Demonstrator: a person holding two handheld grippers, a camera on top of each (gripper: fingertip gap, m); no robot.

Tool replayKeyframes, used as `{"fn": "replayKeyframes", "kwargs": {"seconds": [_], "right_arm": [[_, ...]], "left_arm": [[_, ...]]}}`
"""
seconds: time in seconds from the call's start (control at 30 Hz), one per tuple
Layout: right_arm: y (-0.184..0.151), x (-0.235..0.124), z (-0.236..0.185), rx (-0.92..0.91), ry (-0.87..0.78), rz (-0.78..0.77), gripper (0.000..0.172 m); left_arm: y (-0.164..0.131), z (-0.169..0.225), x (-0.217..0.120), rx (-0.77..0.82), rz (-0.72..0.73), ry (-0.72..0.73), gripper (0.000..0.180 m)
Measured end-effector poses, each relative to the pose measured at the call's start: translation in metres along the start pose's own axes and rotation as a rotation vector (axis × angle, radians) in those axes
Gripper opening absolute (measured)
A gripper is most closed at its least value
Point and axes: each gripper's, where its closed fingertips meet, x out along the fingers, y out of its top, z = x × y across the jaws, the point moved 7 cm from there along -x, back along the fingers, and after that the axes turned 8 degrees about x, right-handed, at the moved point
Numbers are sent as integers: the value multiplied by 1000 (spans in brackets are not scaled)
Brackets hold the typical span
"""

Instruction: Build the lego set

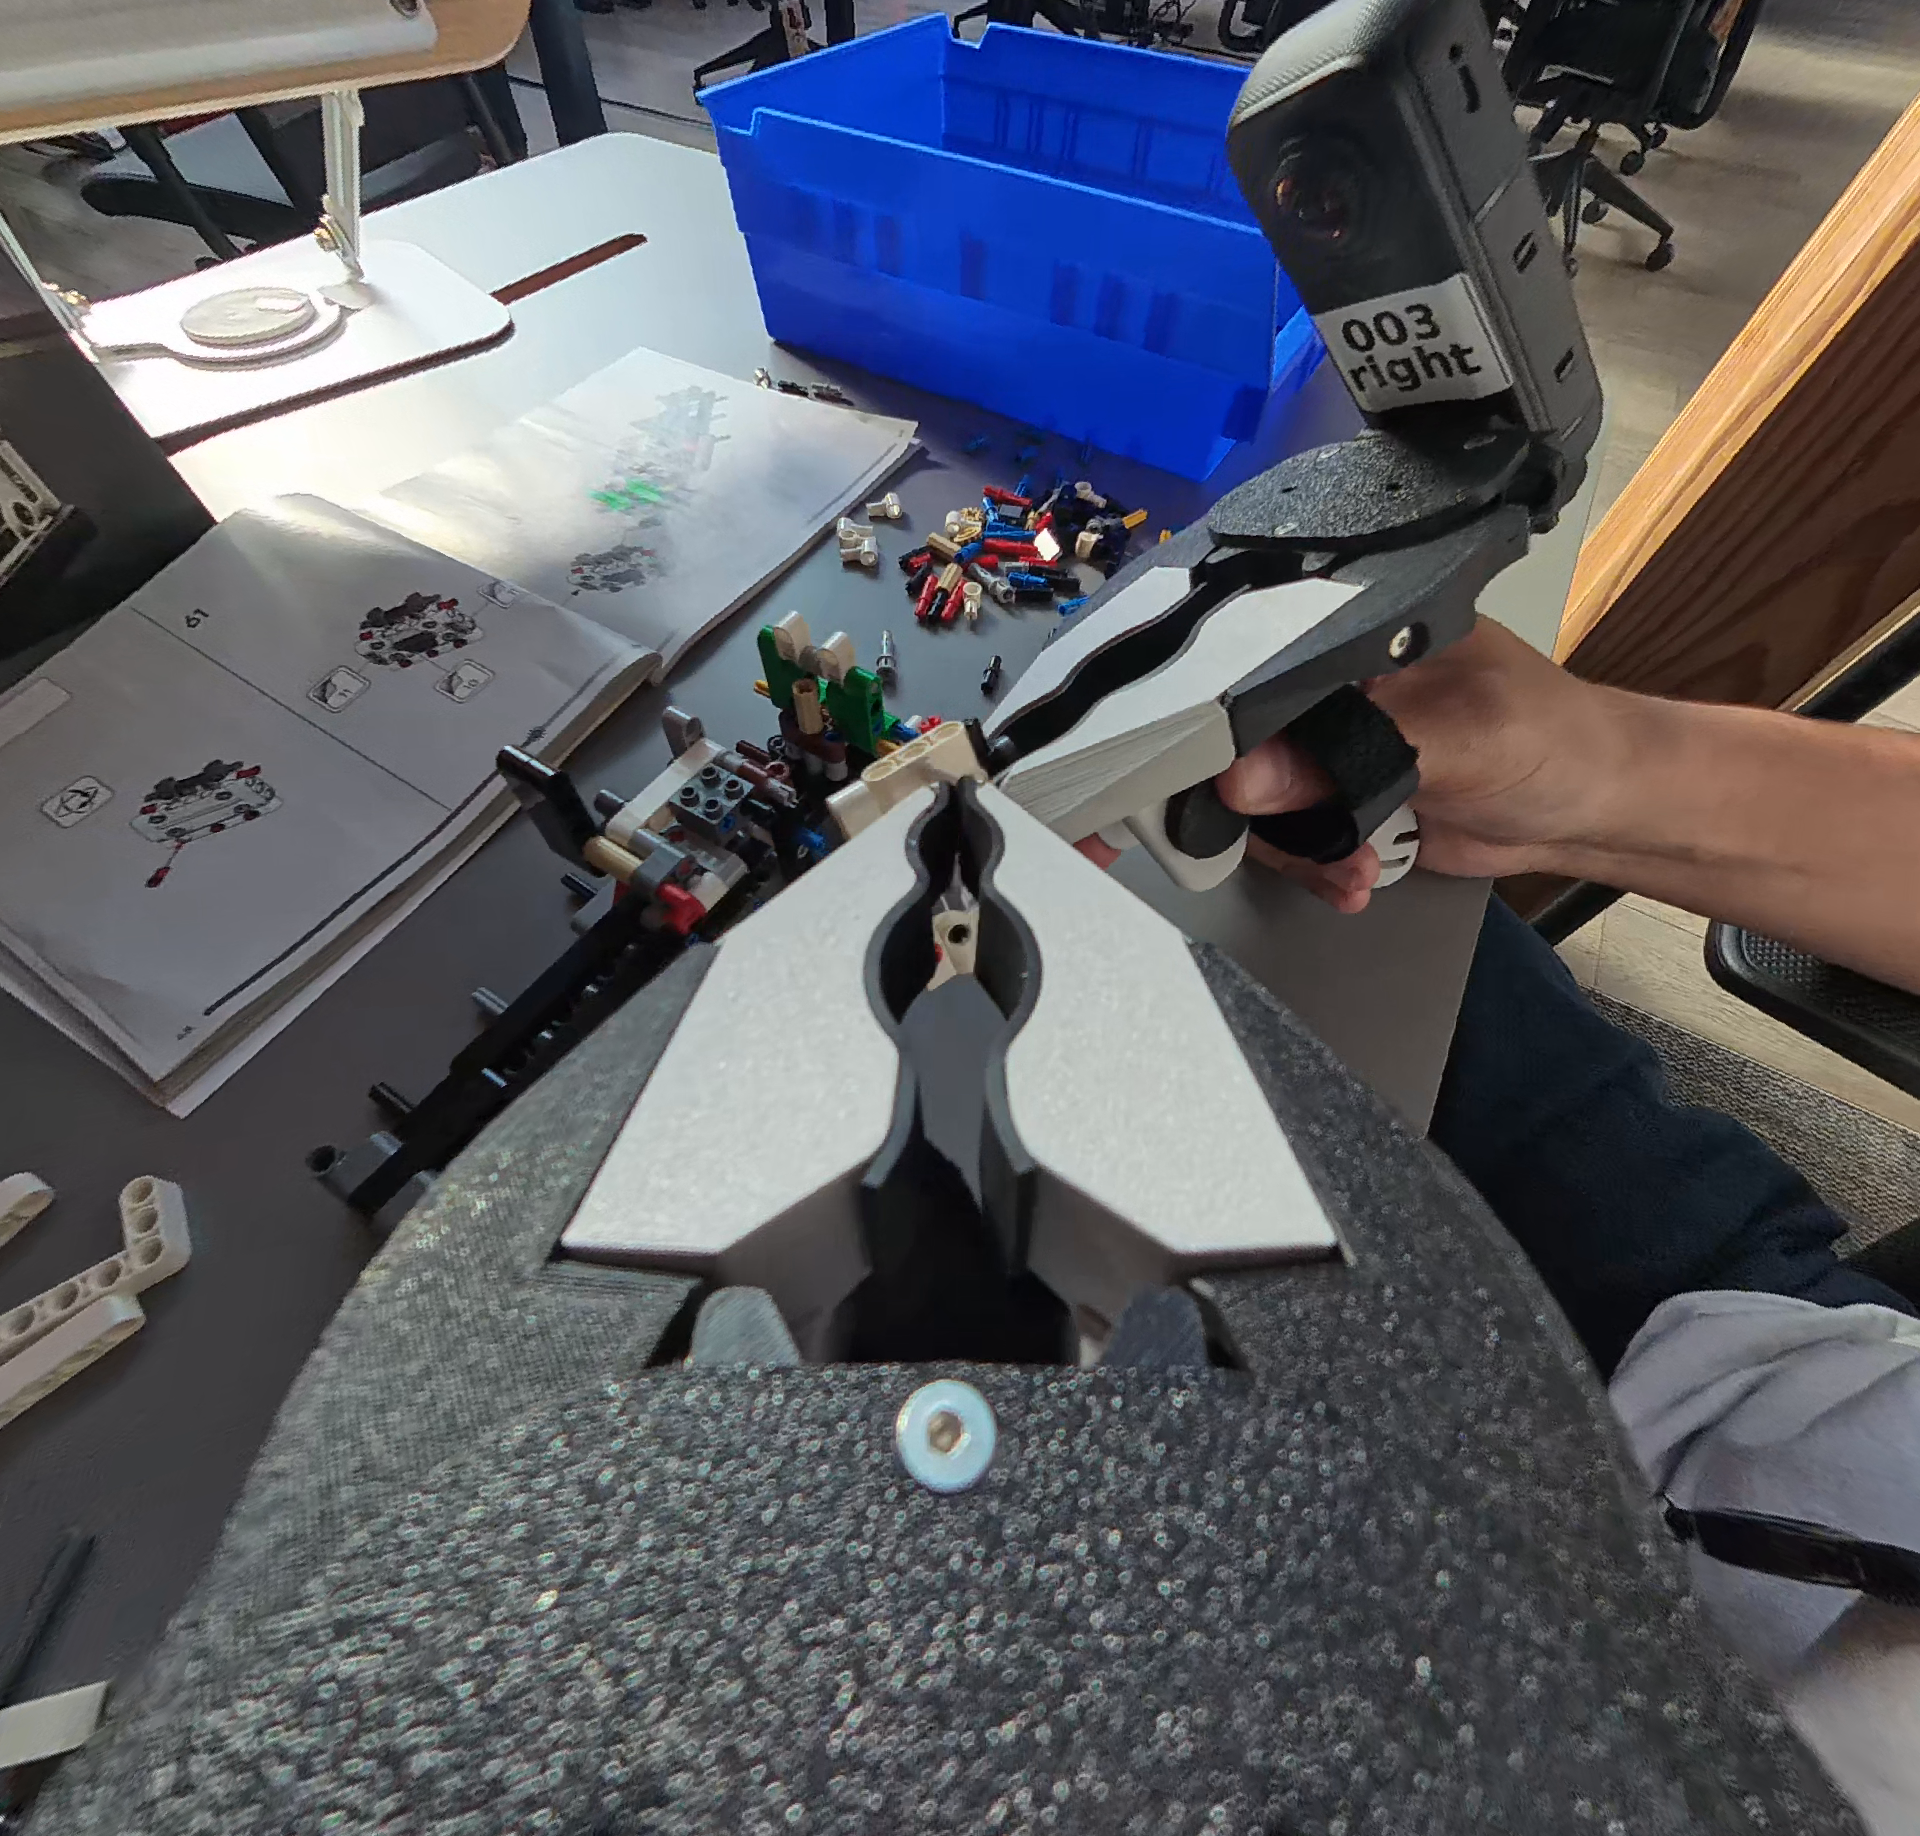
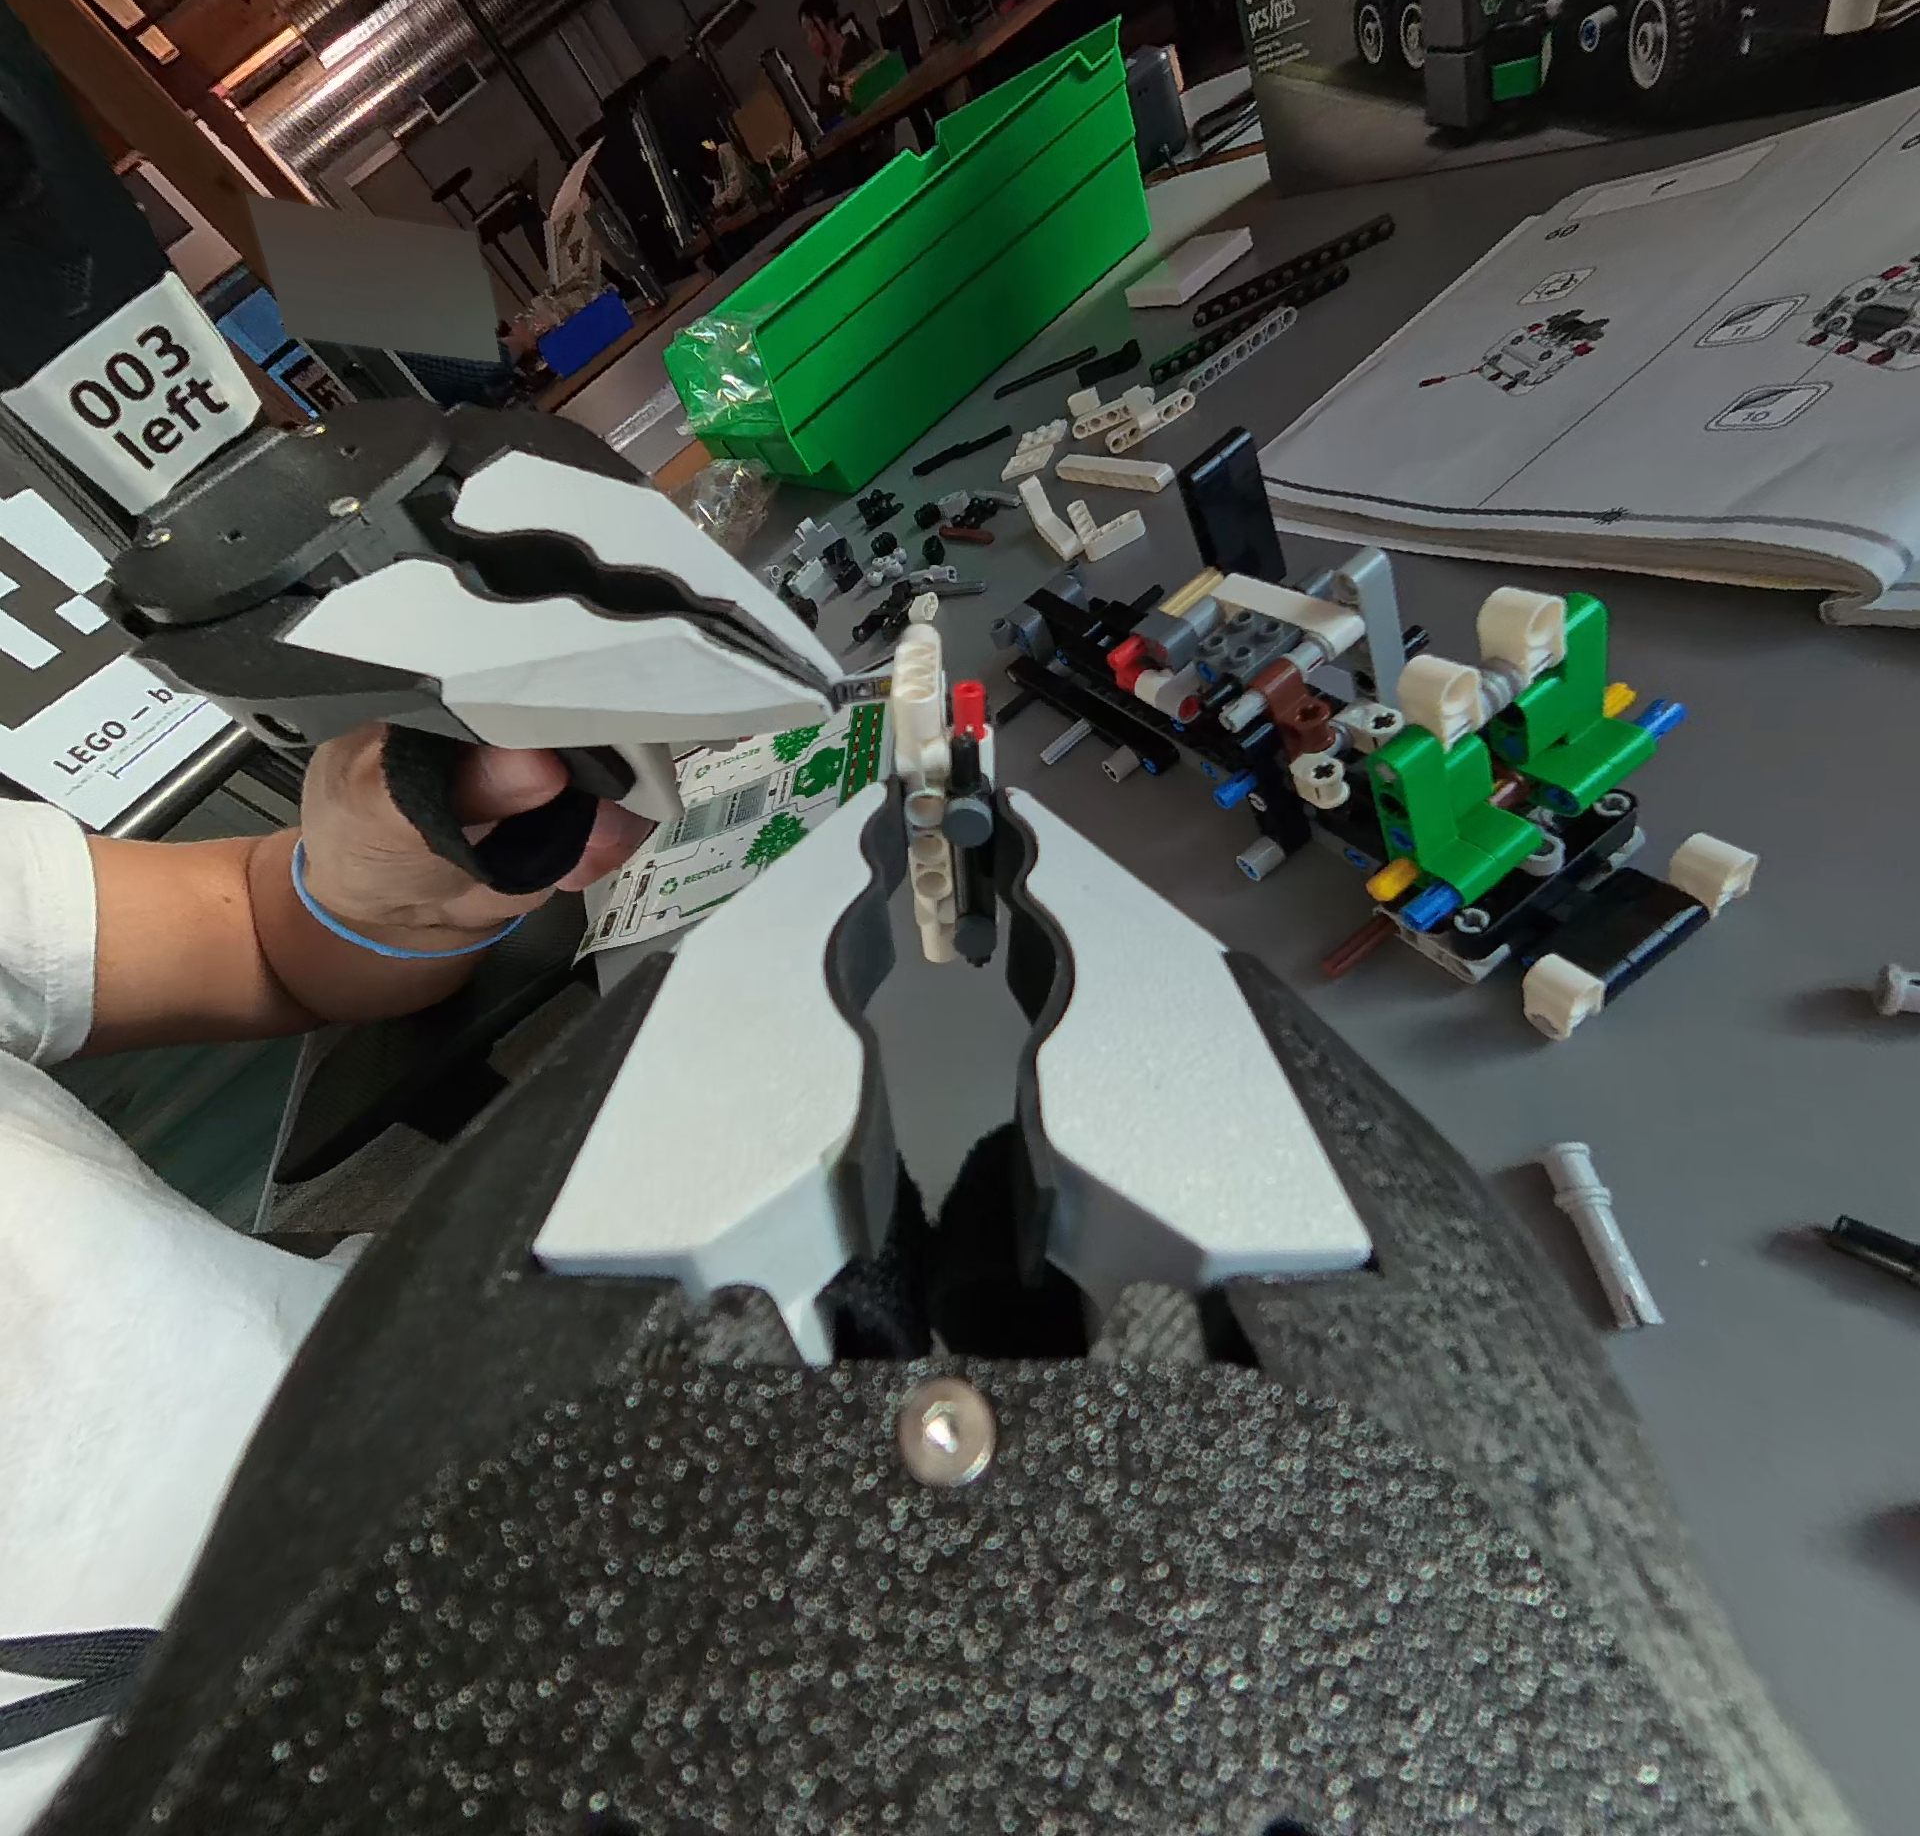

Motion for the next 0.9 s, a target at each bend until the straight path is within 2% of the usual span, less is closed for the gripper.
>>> {"fn": "replayKeyframes", "kwargs": {"seconds": [0.03, 0.23, 0.4, 0.57, 0.7, 0.9], "right_arm": [[0, 0, 4, 17, -49, -3, 14], [0, -2, 4, 42, 7, -5, 14], [2, -4, 3, 59, 59, 15, 14], [8, -8, 3, 59, 96, 67, 13], [17, -8, 5, 44, 120, 113, 14], [31, 13, 6, -59, 91, -2, 14]], "left_arm": [[1, 2, -1, -3, 11, -17, 0], [6, 2, -6, -20, 40, -63, 0], [3, -18, -6, -289, 83, -259, 0], [6, -32, -7, -397, 142, -417, 0], [22, -49, -17, -369, 239, -578, 0], [19, -65, -27, -189, 320, -569, 0]]}}
